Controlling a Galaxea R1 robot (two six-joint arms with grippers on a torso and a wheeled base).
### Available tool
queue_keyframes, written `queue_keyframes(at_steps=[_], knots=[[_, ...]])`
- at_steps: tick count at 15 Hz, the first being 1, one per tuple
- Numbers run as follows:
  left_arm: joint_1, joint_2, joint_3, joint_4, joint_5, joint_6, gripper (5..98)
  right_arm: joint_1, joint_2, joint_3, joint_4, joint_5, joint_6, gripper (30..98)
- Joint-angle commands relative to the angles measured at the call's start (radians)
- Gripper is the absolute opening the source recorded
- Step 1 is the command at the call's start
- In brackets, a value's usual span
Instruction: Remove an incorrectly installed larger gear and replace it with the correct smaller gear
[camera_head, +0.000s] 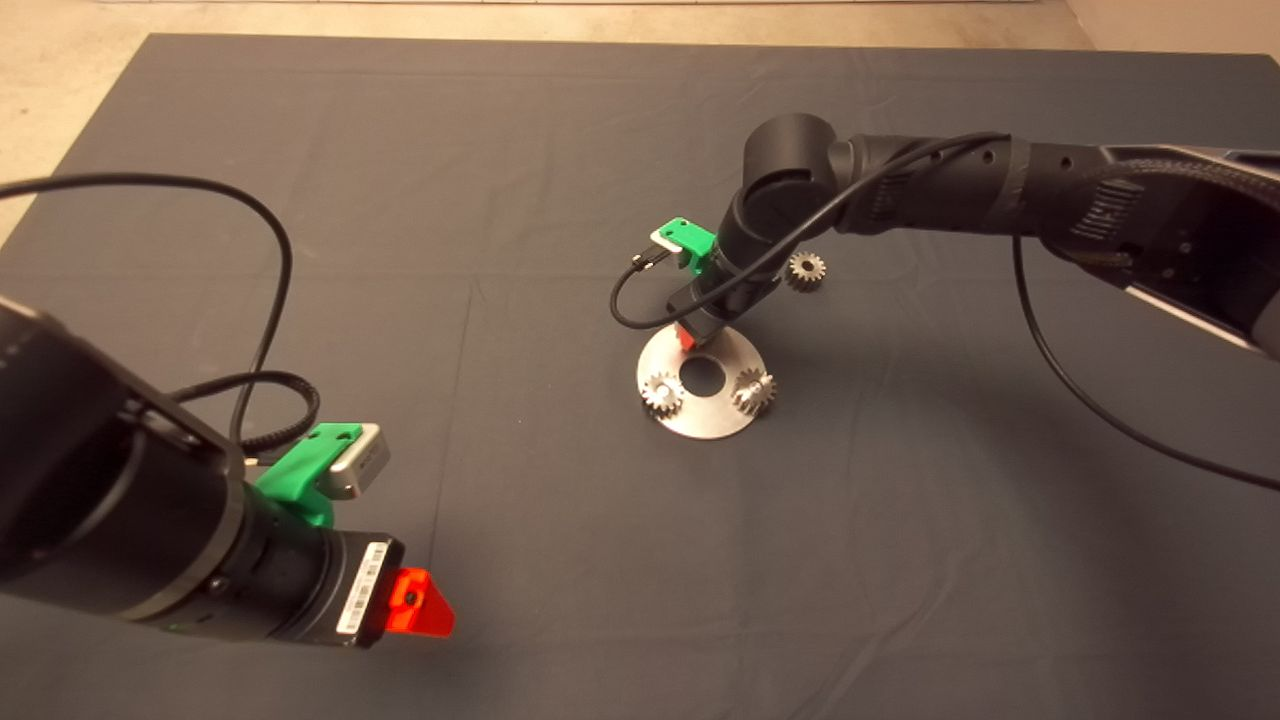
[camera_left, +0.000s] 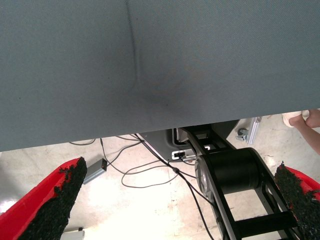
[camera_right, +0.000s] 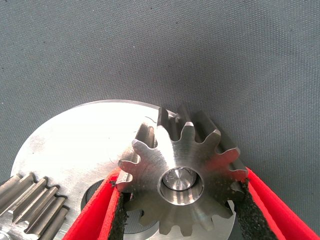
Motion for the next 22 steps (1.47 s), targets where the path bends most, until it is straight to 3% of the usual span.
queue_keyframes(at_steps=[1,22], knots=[[-0.007,-0.003,0.014,-0.016,0.004,0.000,97.6,0.021,0.004,0.002,-0.042,0.004,-0.004,48.6],[-0.007,-0.003,0.014,-0.016,0.003,-0.002,97.6,0.050,-0.008,0.057,-0.041,0.003,0.007,46.2]])
